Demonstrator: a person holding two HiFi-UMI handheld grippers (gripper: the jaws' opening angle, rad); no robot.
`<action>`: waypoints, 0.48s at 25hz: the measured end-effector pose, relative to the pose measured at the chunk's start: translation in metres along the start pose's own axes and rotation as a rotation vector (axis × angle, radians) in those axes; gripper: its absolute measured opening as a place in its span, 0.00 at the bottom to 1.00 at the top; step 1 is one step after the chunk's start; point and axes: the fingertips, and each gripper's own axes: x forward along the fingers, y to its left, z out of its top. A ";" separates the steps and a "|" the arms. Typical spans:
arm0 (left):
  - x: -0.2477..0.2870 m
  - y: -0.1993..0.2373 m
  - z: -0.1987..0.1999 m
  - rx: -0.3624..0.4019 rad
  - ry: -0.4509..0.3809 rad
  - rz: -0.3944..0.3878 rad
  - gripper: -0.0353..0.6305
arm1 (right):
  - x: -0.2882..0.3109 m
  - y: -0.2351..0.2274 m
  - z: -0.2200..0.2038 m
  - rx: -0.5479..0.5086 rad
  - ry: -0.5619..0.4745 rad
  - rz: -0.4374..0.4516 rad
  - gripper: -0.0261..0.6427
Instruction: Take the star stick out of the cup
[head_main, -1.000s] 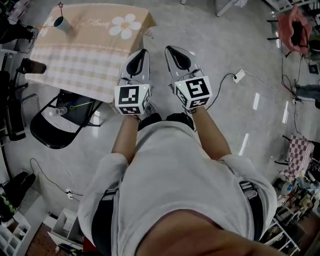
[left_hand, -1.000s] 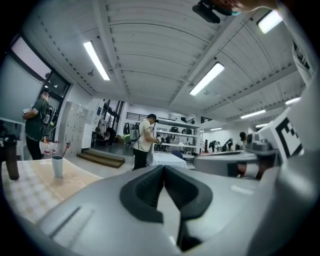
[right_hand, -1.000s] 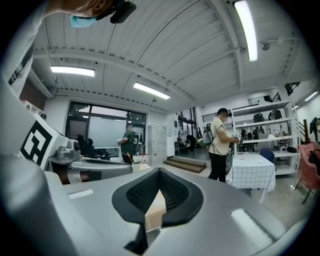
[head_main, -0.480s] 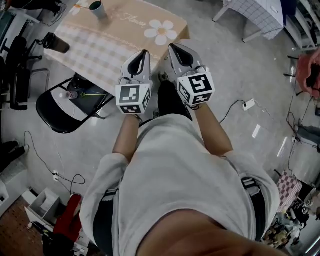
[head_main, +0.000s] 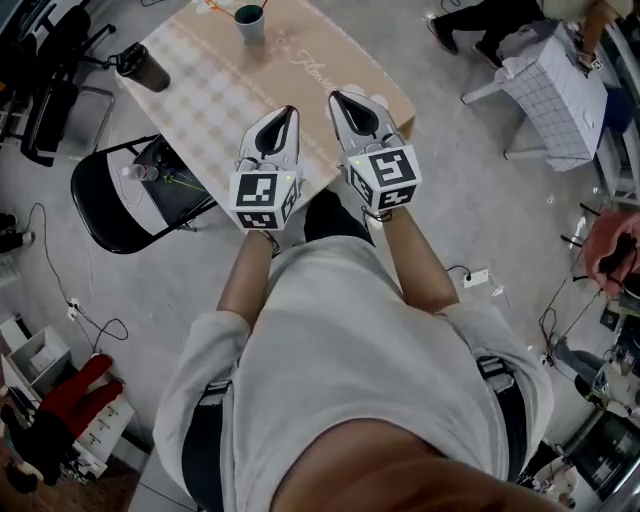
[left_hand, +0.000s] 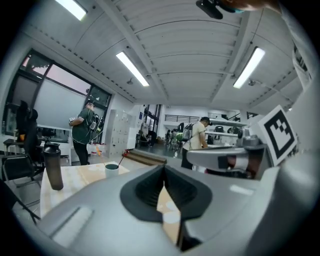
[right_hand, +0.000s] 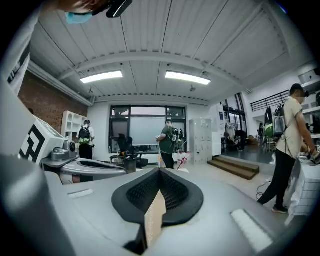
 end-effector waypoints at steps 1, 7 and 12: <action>0.008 0.007 0.001 -0.009 0.005 0.021 0.06 | 0.011 -0.006 0.001 -0.003 0.006 0.019 0.04; 0.045 0.050 -0.008 -0.046 0.063 0.155 0.06 | 0.080 -0.043 -0.006 0.011 0.038 0.106 0.04; 0.072 0.081 -0.021 -0.073 0.120 0.252 0.06 | 0.130 -0.056 -0.017 0.021 0.058 0.197 0.04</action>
